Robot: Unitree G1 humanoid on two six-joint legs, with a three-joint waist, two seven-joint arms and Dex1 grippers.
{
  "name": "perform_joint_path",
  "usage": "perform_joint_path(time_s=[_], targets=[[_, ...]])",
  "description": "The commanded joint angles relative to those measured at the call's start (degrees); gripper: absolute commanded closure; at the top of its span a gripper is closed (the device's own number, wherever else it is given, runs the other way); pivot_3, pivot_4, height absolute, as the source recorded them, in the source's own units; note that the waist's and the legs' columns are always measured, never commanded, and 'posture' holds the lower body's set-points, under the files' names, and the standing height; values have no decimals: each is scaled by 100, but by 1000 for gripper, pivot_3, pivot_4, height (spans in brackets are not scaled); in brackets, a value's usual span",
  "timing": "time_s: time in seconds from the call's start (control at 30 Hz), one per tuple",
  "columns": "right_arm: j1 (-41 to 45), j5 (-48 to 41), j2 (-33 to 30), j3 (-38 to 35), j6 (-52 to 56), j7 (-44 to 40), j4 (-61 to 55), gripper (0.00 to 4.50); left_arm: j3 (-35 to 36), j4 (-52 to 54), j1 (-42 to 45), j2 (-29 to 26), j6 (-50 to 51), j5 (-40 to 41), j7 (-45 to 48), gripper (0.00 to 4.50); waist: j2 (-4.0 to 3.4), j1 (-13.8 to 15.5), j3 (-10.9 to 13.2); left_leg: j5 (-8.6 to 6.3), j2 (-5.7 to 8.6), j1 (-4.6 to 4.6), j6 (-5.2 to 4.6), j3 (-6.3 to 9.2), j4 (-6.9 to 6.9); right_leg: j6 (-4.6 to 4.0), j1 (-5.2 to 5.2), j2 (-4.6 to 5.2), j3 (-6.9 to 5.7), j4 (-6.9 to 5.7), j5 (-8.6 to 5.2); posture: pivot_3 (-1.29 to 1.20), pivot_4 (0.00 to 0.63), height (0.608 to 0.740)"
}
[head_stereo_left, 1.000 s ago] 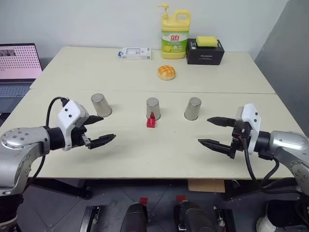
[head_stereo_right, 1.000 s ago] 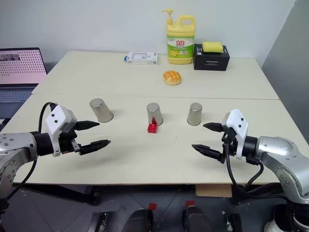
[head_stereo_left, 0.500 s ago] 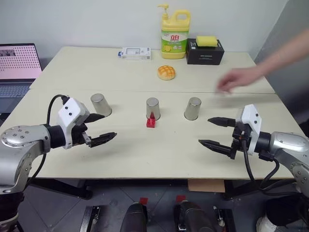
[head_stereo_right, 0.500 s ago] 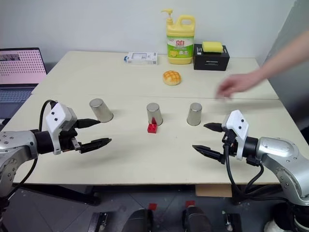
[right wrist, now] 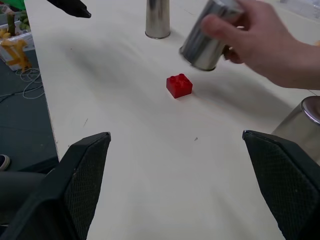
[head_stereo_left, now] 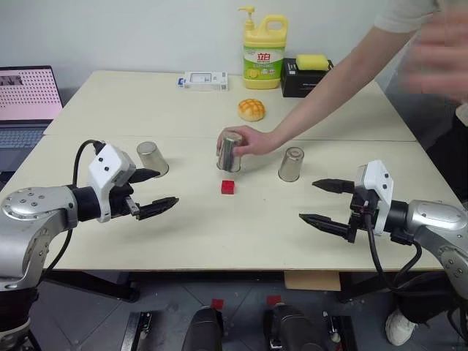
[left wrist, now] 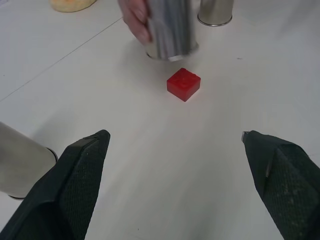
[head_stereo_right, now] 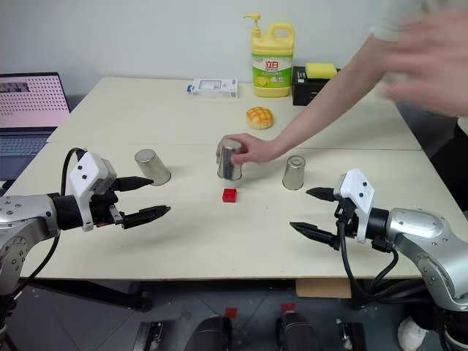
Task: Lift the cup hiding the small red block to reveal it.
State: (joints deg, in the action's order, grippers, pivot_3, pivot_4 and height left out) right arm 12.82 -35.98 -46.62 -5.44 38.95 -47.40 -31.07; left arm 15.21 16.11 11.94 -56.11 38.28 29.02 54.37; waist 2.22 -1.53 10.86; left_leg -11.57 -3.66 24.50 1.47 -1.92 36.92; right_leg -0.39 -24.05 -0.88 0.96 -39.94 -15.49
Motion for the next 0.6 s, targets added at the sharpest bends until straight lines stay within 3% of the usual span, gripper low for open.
perform_joint_path(time_s=[0.03, 0.6], targets=[[-58, 137, -69, -15, -205, -85, -62, 0, 10, 123, 43, 6, -87, -10, -33, 6, 0, 0, 0, 0, 0, 0, 0, 0, 0, 0, 0, 0, 0, 0, 0, 0, 150, 740], [22, 176, -52, -8, -107, -122, -92, 0, -76, 49, 60, 46, -191, -119, -147, 6, 0, 0, 0, 0, 0, 0, 0, 0, 0, 0, 0, 0, 0, 0, 0, 0, 150, 740]])
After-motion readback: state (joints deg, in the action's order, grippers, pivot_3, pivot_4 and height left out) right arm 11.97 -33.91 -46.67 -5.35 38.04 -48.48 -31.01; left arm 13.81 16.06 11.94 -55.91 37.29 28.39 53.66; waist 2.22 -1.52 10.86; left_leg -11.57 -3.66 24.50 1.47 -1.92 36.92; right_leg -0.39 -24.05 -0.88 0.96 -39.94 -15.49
